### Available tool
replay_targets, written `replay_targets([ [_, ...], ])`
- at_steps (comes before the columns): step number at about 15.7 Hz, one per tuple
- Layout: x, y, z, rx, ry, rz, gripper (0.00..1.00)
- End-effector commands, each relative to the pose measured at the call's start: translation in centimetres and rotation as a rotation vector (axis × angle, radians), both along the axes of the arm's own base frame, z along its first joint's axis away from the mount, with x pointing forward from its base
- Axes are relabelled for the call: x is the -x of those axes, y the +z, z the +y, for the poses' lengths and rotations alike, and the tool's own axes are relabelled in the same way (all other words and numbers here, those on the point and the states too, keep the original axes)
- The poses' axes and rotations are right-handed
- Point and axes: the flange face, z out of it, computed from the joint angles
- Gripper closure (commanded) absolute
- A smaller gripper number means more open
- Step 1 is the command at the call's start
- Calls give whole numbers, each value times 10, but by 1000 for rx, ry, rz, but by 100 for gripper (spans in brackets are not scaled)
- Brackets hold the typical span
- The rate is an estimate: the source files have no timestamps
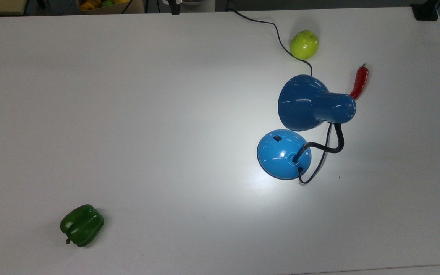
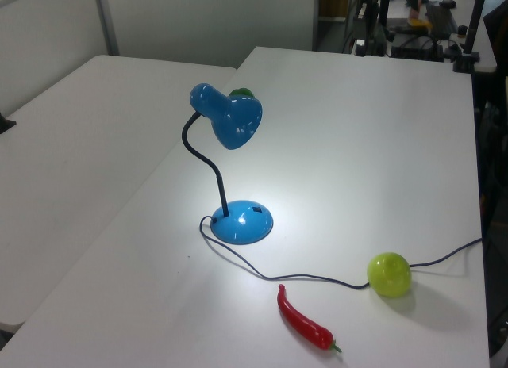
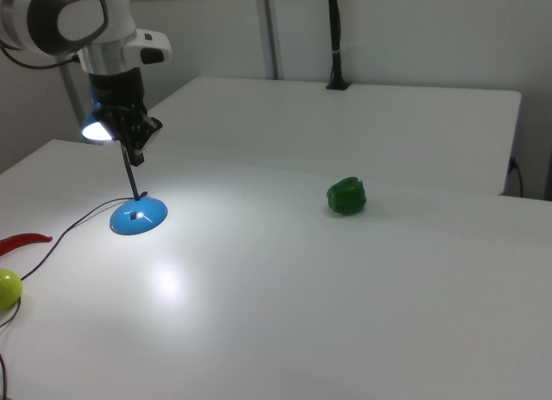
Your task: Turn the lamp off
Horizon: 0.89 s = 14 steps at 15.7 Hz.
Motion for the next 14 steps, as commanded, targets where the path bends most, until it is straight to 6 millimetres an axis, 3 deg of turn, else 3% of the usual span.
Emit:
replay_targets([
  [1, 5, -14, 4, -37, 2, 3, 100],
  [3, 5, -17, 7, -78, -31, 16, 100],
  [14, -6, -78, 16, -261, -471, 3, 100],
])
